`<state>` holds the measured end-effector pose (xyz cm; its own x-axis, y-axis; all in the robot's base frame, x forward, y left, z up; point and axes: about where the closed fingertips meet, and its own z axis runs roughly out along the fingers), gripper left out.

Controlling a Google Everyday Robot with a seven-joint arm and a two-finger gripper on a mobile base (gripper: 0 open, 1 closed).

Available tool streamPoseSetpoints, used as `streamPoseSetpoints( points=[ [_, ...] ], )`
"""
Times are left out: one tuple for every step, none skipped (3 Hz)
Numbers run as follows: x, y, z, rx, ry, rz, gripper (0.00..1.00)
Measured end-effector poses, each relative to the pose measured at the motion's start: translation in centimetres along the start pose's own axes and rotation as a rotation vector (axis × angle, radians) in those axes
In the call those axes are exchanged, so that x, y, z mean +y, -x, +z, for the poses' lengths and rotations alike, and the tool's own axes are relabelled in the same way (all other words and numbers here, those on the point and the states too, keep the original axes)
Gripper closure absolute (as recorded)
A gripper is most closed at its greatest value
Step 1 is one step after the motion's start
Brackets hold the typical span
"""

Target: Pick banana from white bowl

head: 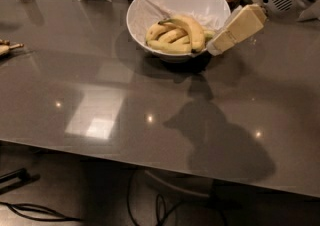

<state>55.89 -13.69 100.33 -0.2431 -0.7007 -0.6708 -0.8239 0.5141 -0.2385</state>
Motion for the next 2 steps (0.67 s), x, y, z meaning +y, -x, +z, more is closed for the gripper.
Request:
streamPoseSetpoints(
  points=[
    [-1.9,1.6,1.2,-0.069,-0.108,0.055,0.0],
    [-5.7,4.1,3.9,-0.155,-0.204,0.131,0.0]
  ],
)
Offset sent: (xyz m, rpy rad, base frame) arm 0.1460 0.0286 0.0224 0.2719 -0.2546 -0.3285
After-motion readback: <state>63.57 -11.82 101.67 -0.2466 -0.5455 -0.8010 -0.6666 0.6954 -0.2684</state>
